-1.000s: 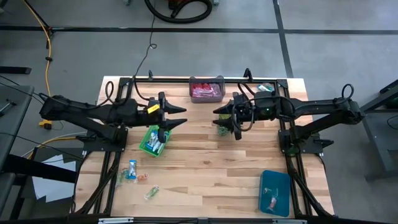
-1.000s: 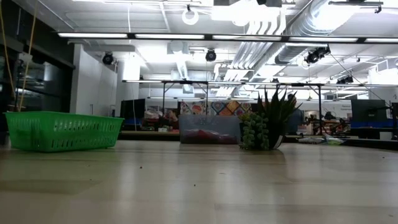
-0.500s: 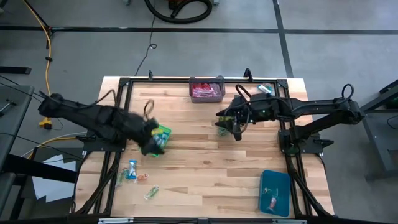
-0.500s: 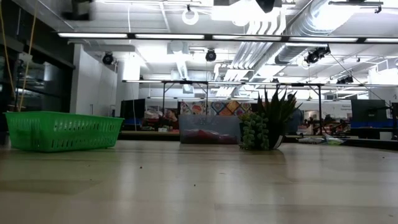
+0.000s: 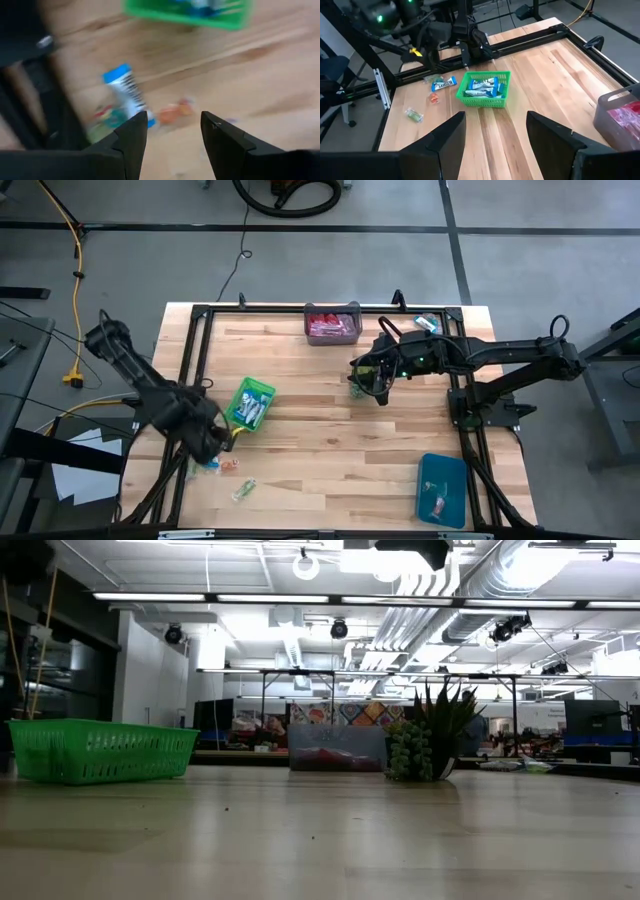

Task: Sort candy
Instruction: Put the white candy into the green bin

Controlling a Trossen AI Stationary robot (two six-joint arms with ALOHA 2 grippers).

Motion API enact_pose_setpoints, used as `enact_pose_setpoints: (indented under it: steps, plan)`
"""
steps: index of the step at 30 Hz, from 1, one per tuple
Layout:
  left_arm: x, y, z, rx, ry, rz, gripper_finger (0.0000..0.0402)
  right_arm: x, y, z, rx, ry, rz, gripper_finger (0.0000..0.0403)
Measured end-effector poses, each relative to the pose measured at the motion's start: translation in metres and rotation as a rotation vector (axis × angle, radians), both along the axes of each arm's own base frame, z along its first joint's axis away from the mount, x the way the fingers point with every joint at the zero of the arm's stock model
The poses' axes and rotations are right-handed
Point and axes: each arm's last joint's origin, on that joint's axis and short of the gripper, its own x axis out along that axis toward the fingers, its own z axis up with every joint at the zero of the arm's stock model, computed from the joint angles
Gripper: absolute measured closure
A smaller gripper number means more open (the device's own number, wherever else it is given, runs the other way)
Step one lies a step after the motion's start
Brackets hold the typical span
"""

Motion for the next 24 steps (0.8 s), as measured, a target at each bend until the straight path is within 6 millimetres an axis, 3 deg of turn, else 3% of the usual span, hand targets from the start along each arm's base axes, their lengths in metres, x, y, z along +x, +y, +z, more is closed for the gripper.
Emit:
enact_pose_setpoints:
  steps: [4,9,15,24]
  plan:
    - [-0.004,-0.016,-0.017,0.037,0.124,0.048,0.0229,0.000,0.000,0.000,-0.001,0.000,0.000,0.0199]
    - [-0.006,-0.024,-0.050,-0.006,0.113,0.074,0.0229,0.000,0.000,0.000,-0.017,0.001,0.007,0.0199]
    - [-0.008,-0.011,-0.085,-0.040,0.143,0.117,0.0229,0.000,0.000,0.000,-0.015,0.000,-0.004,0.0199]
    - [-0.011,0.002,-0.102,-0.022,0.189,0.133,0.0229,0.000,0.000,0.000,0.019,-0.001,-0.021,0.0199]
